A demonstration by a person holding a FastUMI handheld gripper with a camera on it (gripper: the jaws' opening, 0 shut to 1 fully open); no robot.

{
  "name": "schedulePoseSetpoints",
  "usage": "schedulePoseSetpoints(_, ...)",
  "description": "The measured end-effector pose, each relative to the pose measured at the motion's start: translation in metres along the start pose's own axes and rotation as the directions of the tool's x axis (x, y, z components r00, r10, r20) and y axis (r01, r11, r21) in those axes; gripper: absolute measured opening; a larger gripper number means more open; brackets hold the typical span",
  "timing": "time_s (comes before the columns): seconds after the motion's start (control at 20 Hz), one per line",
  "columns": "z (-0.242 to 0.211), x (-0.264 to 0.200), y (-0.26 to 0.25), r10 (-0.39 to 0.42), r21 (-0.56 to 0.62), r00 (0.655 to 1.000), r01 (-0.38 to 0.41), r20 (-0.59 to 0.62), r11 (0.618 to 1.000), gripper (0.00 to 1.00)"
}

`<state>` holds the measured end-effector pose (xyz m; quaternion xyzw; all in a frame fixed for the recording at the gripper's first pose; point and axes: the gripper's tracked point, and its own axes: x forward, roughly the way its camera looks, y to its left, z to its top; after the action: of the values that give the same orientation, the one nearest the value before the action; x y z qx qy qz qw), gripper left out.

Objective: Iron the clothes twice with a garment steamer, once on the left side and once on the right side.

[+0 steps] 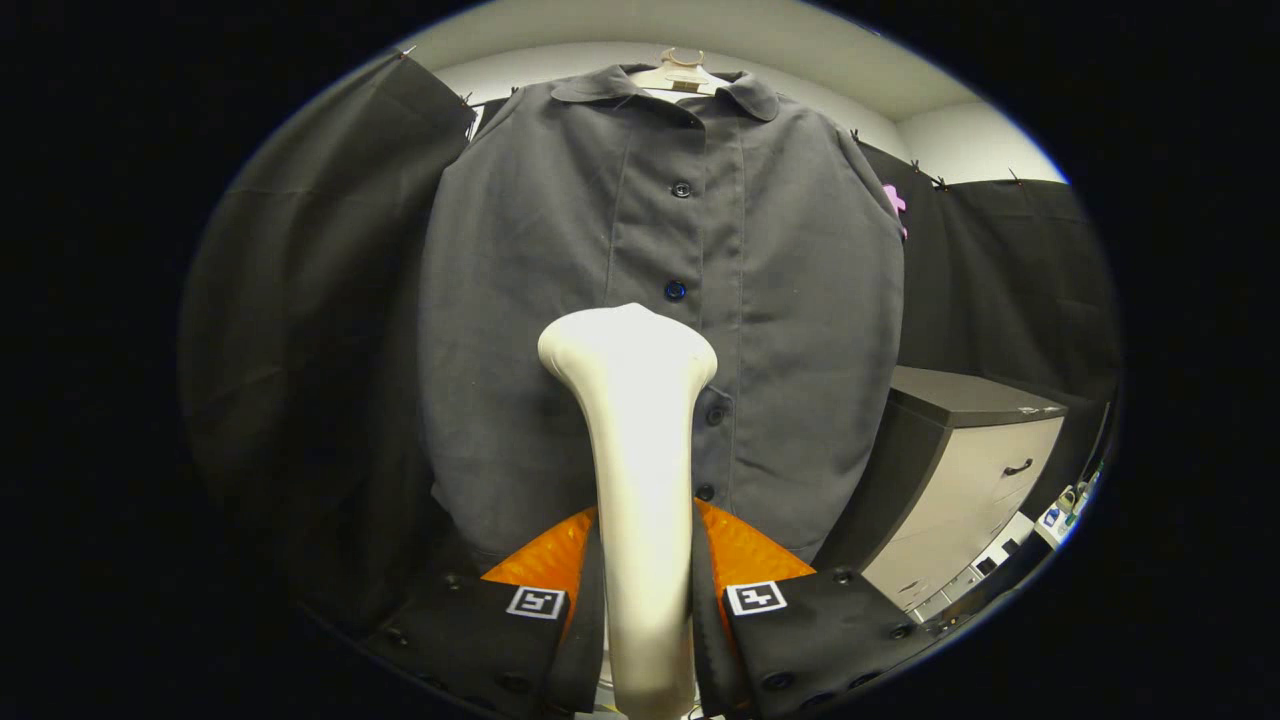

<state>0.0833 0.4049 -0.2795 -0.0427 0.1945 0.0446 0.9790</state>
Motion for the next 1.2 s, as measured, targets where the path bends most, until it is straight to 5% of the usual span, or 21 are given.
schedulePoseSetpoints(1.2, 0.124, -0.063, -0.082, -0.143, 0.065, 0.963, 0.131, 0.230, 0.989, 0.45)
